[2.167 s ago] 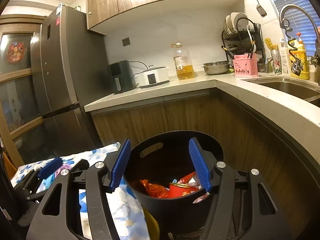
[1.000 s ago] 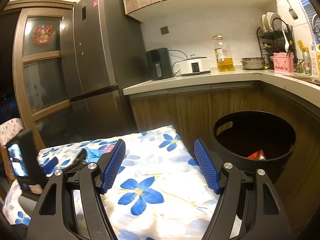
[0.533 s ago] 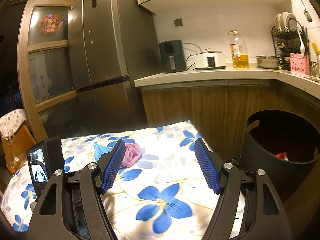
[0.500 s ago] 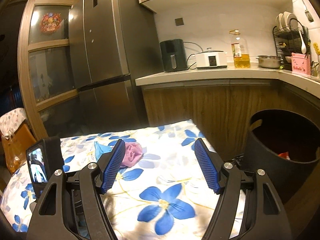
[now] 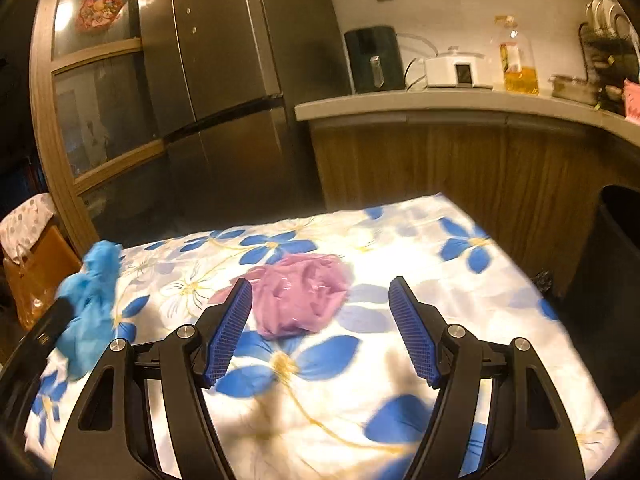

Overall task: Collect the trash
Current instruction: 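Close the left tool on the blue glove while the right grasps the lilac glove, then carry the blue glove and lilac glove over the black trash bin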

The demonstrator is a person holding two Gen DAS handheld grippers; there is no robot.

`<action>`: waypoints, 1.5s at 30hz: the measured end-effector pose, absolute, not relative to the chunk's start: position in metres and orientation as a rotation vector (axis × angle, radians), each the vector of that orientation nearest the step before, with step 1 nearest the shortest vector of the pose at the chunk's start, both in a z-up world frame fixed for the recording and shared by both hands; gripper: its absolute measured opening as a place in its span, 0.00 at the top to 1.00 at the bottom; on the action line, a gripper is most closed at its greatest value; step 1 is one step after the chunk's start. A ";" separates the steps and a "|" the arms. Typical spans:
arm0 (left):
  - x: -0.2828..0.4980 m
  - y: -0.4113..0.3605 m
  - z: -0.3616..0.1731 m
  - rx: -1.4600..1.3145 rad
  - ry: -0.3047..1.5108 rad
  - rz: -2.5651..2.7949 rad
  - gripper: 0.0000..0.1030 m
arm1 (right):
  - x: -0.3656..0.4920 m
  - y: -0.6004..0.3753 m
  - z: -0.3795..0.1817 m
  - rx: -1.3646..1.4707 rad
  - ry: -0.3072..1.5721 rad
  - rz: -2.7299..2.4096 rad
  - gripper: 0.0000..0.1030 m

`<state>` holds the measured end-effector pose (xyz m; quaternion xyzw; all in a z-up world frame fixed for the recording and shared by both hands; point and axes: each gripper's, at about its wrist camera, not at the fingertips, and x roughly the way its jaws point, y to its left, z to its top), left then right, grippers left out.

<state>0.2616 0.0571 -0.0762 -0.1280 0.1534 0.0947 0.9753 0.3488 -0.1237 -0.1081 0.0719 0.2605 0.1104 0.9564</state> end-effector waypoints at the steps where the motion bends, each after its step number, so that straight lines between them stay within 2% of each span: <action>1: 0.259 0.058 -0.075 -0.252 0.299 0.195 1.00 | 0.354 -0.120 -0.110 0.146 0.547 0.224 0.32; 11: 0.254 0.069 -0.075 -0.275 0.290 0.187 1.00 | 0.380 -0.094 -0.127 0.098 0.661 0.239 0.53; 14: 0.254 0.069 -0.075 -0.279 0.292 0.189 1.00 | 0.385 -0.090 -0.131 0.086 0.682 0.239 0.67; 16: 0.254 0.069 -0.075 -0.280 0.294 0.190 1.00 | 0.386 -0.090 -0.132 0.083 0.692 0.243 0.81; 19: 0.253 0.069 -0.074 -0.277 0.295 0.193 1.00 | 0.385 -0.092 -0.131 0.098 0.689 0.259 0.92; 25: 0.254 0.072 -0.076 -0.278 0.313 0.199 1.00 | 0.369 -0.096 -0.113 0.110 0.618 0.294 0.96; 45: 0.234 0.043 -0.053 -0.214 0.328 0.169 1.00 | 0.282 -0.158 -0.054 0.119 0.476 0.292 0.97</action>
